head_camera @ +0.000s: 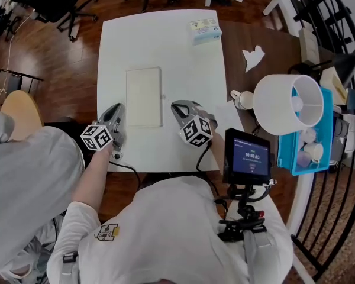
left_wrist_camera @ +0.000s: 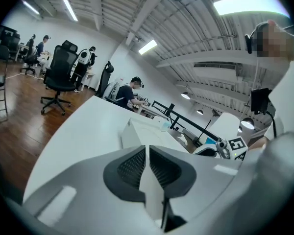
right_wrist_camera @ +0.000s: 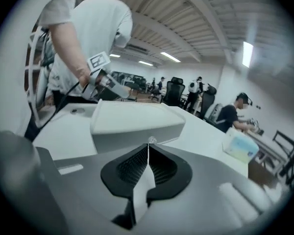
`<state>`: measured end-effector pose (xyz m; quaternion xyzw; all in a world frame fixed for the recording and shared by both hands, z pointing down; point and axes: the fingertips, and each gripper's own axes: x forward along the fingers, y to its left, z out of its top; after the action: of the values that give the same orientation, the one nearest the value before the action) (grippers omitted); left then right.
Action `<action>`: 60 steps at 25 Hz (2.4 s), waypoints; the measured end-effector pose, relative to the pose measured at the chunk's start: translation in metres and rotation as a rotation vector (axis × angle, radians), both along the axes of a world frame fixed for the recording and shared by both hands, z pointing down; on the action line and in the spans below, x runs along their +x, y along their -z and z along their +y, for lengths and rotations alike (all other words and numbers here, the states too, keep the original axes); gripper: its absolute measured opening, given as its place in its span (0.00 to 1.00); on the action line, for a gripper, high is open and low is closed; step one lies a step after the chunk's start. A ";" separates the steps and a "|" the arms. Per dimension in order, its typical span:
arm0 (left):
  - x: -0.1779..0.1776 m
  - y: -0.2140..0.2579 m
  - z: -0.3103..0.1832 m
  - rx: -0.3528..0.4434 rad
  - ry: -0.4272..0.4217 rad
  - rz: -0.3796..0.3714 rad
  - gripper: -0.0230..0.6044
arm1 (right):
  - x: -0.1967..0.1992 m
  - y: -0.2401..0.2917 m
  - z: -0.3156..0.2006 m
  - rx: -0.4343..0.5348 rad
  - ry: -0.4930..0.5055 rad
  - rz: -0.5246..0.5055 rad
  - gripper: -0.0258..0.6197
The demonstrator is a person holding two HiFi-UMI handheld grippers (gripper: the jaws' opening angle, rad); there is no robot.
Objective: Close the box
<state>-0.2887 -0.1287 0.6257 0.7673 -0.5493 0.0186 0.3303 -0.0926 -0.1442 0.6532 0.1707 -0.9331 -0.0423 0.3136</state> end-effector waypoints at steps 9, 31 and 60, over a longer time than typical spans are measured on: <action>0.067 -0.031 0.148 -0.023 -0.174 -0.001 0.04 | 0.073 -0.013 0.113 -0.235 -0.329 -0.092 0.04; 0.106 -0.050 0.167 -0.008 -0.342 -0.069 0.04 | 0.055 -0.009 0.131 -0.155 -0.268 -0.016 0.04; 0.106 -0.053 0.167 -0.016 -0.352 -0.078 0.04 | 0.045 -0.002 0.136 -0.133 -0.234 -0.058 0.04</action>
<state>-0.1825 0.0382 0.6789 0.8477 -0.4186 0.1104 0.3065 -0.0475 -0.0077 0.6553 0.2585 -0.9163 0.0616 0.2997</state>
